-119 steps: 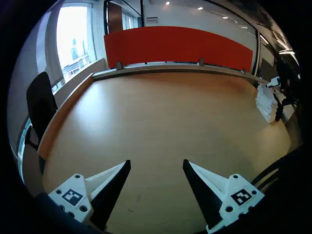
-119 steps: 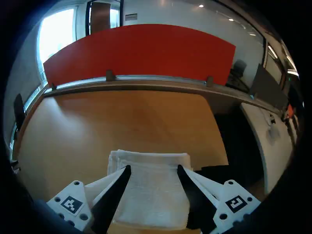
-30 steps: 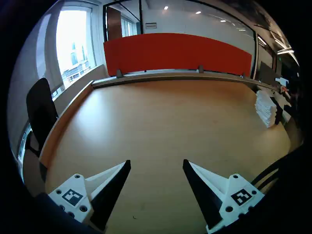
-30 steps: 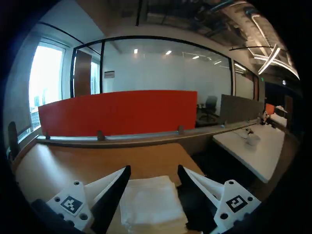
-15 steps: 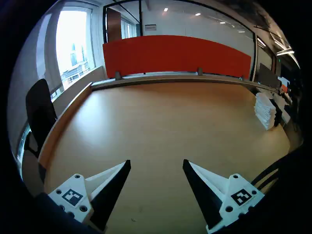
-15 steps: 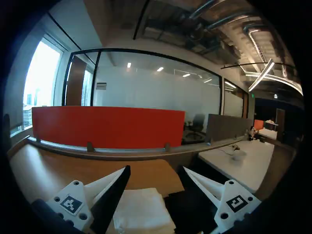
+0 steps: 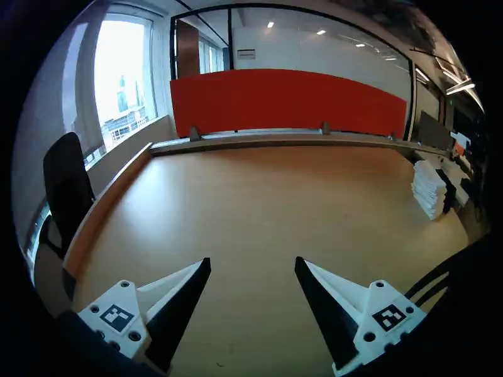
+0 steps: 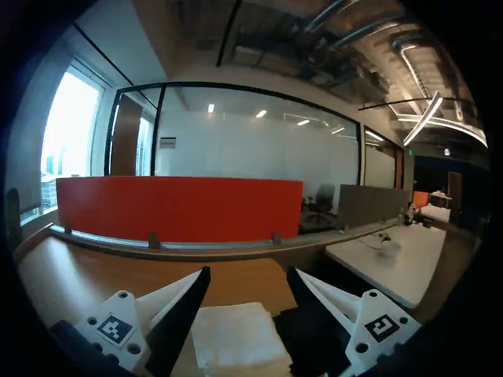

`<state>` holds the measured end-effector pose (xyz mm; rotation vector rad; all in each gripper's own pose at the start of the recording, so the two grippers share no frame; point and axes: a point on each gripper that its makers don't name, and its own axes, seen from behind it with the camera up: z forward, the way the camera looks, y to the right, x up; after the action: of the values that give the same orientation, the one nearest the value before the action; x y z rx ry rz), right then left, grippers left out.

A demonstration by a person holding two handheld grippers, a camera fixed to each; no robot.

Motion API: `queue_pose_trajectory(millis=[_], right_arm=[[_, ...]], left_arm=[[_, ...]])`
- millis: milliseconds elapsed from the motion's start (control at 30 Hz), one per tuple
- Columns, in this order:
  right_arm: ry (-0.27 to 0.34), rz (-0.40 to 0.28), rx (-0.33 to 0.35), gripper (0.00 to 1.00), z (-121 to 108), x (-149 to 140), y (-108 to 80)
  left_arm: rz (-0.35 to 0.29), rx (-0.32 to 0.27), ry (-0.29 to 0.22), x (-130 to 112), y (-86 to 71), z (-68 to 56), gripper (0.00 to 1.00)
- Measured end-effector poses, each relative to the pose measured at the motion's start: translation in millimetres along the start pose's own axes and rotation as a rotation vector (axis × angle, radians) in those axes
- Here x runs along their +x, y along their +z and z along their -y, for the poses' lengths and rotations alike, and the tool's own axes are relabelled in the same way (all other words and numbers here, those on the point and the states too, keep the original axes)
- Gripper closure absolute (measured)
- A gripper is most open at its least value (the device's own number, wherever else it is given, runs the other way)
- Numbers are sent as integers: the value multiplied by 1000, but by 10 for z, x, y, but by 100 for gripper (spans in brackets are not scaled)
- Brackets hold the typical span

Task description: Fold towel

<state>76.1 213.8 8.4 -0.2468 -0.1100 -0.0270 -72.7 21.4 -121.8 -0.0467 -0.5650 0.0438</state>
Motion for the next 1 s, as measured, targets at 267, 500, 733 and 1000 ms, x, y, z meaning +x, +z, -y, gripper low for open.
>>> queue_pose_trajectory(millis=[267, 500, 733, 1000], right_arm=[[2, -15, 46, 6, 238, 148, -59], [-2, -22, 92, 4, 507, 248, -109], [17, -33, 137, 3, 823, 314, -168], [37, -41, 195, 2, 1205, 374, -277]], left_arm=[[-79, 30, -19, 318, 48, 145, 1], [-171, 51, -37, 707, 105, 263, 1], [-256, 58, -54, 1074, 160, 377, 1], [-328, 53, -57, 1416, 208, 412, 1]])
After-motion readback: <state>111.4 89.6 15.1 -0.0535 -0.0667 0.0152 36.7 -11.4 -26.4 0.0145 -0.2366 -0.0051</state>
